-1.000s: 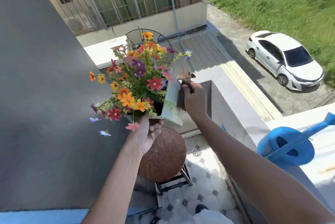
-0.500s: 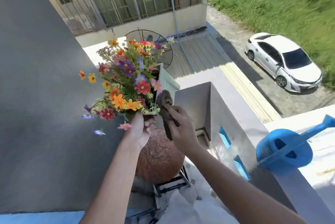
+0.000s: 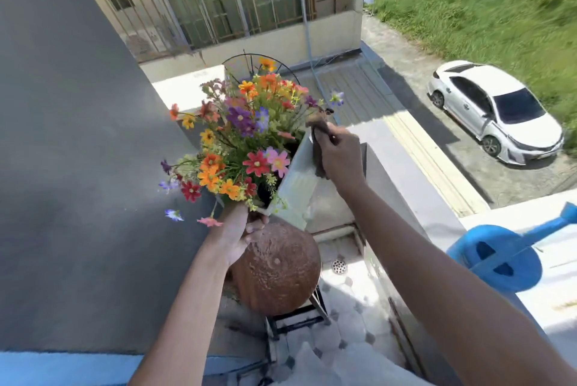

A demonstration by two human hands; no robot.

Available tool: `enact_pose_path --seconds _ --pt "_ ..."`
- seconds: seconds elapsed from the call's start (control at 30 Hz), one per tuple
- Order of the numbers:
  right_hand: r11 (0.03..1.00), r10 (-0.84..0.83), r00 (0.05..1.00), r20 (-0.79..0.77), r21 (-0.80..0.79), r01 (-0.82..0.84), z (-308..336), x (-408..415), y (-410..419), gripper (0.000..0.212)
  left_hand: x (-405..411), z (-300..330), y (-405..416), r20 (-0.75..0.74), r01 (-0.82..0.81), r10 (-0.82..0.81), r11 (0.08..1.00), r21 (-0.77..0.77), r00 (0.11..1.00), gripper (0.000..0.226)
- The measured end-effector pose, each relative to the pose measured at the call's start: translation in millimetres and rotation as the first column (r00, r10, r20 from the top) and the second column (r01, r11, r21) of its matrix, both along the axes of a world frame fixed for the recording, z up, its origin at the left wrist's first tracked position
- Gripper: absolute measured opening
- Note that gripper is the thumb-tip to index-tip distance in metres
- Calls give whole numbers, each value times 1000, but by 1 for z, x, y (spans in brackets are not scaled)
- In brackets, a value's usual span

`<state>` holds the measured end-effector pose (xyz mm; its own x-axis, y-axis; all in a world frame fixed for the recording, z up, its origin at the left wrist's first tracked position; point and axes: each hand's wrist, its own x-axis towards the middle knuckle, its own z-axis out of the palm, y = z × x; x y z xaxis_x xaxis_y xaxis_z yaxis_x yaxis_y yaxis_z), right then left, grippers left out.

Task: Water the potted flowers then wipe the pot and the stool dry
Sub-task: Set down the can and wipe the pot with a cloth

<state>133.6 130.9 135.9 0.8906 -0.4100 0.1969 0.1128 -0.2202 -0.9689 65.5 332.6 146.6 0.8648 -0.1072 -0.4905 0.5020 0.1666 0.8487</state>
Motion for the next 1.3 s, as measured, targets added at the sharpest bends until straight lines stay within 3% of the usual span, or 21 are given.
enact_pose_path --seconds 0.1,0.23,0.37,0.4,0.6,0.73,0.83,0.93,1.0,1.13,1.3 --pt "994 109 974 -200 35 -104 8 2 -13 24 6 0 19 -26 30 -28 996 79 999 38" --pt "896 423 874 -240 253 -364 16 -2 -25 32 25 4 41 -33 96 -92 975 199 995 40" --pt "870 494 810 -317 180 -459 21 -8 -24 24 31 9 49 6 115 -123 944 308 992 41" --pt "866 500 817 -287 172 -469 19 -9 -24 38 30 10 48 14 109 -121 938 330 993 42" --pt "930 367 894 -257 117 -348 11 -29 -12 60 26 11 38 43 -21 3 909 417 999 42" --pt "950 284 950 -128 174 -260 -1 -24 -5 45 31 10 37 79 -47 19 929 367 997 39" --pt "952 206 972 -113 254 -172 -8 -20 6 47 35 4 29 148 -256 221 920 296 964 37" --pt "947 122 988 -94 308 -87 -19 -15 12 57 32 -9 23 140 -400 375 851 341 917 29" --pt "950 50 996 -76 311 -24 -21 -15 14 49 22 -15 12 109 -351 335 858 375 936 27" --pt "945 -19 994 -105 322 52 -11 -27 26 39 8 -9 -24 32 -84 78 950 300 996 22" --pt "949 -37 986 -164 302 86 -15 -44 47 28 20 -1 -45 -2 -52 55 959 279 998 43"
